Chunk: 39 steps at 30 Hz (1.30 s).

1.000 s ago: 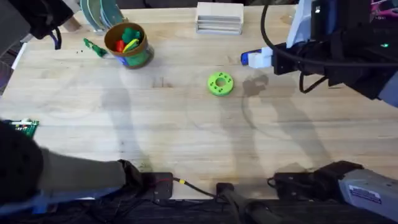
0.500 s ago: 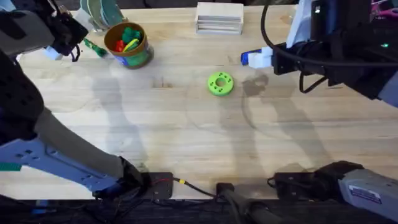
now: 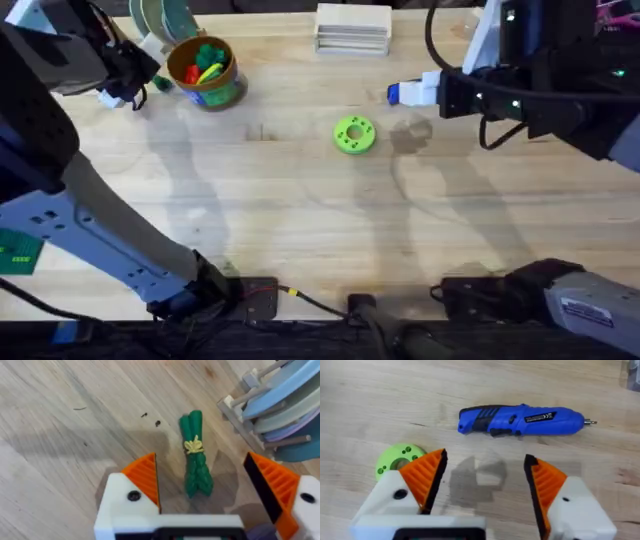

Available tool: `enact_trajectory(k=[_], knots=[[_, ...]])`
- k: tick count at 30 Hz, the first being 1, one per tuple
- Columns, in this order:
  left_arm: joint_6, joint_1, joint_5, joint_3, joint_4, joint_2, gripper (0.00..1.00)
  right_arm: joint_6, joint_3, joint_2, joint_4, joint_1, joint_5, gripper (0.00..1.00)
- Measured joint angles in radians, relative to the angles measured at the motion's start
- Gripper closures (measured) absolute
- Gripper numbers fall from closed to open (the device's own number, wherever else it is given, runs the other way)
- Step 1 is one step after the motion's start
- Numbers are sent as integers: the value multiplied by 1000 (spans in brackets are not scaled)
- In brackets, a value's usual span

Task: Pick up the gripper from the table and insert it into the empty holder that is missing its gripper. Then pick up a screw, insert it into the mounting hole, and use the screwdriver to tighten it. Finally, clean up the table by picking up the vegetable and placing it into the bucket.

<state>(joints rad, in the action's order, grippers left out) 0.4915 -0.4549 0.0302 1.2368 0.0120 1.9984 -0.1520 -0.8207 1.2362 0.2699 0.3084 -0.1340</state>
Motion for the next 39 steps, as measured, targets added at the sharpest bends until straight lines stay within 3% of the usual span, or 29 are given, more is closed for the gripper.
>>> enact_trajectory(k=[4,10,19,25,30,39], knots=[[3,0,4,3,-1,4,19,-2,0,0,0,0,0,10],[3,1,-1,3,0,7,256,-2,0,0,0,0,0,10],[-47,11,-33,3,35,13,402,-2,0,0,0,0,0,10],[-65,22,-52,7,41,13,750,-2,0,0,0,0,0,10],[-70,29,-53,14,41,13,954,-2,0,0,0,0,0,10],[-72,27,-56,20,60,11,984,-2,0,0,0,0,0,9]])
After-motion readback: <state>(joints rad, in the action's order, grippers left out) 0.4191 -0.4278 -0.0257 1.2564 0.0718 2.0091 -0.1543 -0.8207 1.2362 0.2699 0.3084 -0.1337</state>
